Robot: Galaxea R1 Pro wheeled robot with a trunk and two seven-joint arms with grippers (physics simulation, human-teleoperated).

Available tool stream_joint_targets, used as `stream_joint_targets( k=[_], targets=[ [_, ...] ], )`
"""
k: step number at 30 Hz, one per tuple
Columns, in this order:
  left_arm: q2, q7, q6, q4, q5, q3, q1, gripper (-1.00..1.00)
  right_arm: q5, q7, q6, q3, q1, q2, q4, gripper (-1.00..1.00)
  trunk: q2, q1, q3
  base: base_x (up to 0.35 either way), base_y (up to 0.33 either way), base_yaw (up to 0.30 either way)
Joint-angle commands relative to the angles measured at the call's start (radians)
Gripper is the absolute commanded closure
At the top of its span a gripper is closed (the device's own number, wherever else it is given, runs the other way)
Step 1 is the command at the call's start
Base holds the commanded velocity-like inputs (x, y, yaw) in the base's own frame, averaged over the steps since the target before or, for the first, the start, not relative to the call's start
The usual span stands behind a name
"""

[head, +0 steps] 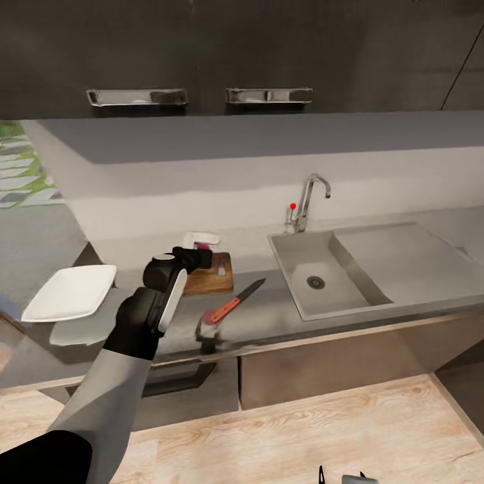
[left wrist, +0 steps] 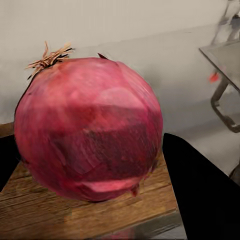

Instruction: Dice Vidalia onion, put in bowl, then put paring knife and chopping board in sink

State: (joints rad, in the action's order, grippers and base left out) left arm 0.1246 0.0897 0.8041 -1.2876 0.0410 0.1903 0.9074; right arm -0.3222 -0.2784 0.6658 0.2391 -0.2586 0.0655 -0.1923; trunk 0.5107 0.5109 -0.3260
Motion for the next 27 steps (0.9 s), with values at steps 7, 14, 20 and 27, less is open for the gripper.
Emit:
stream_joint_targets(
  k=[7, 14, 20, 27],
  targets=[
    [-0.002, 0.007, 0.004, 0.003, 0.004, 0.001, 0.001, 1.00, -0.011, -0.007, 0.001, 0.005, -0.001, 0.001, 0.001, -1.00, 0.001, 0.000, 0.010, -0.001, 0.301, 0.000],
    [-0.002, 0.006, 0.003, 0.023, 0.003, 0.001, 0.001, 1.00, -0.011, -0.007, 0.001, 0.005, -0.001, 0.001, 0.001, -1.00, 0.001, 0.000, 0.021, 0.057, 0.214, 0.000],
    [-0.002, 0.006, 0.003, 0.071, 0.003, 0.001, 0.001, 1.00, -0.011, -0.007, 0.002, 0.005, -0.001, 0.001, 0.001, -1.00, 0.001, 0.000, 0.028, 0.055, 0.028, 0.000],
    [-0.002, 0.005, 0.001, 0.110, 0.003, 0.002, 0.000, 1.00, -0.011, -0.007, 0.001, 0.005, -0.001, 0.001, 0.001, -1.00, 0.001, 0.000, 0.027, 0.015, 0.001, 0.000]
  ],
)
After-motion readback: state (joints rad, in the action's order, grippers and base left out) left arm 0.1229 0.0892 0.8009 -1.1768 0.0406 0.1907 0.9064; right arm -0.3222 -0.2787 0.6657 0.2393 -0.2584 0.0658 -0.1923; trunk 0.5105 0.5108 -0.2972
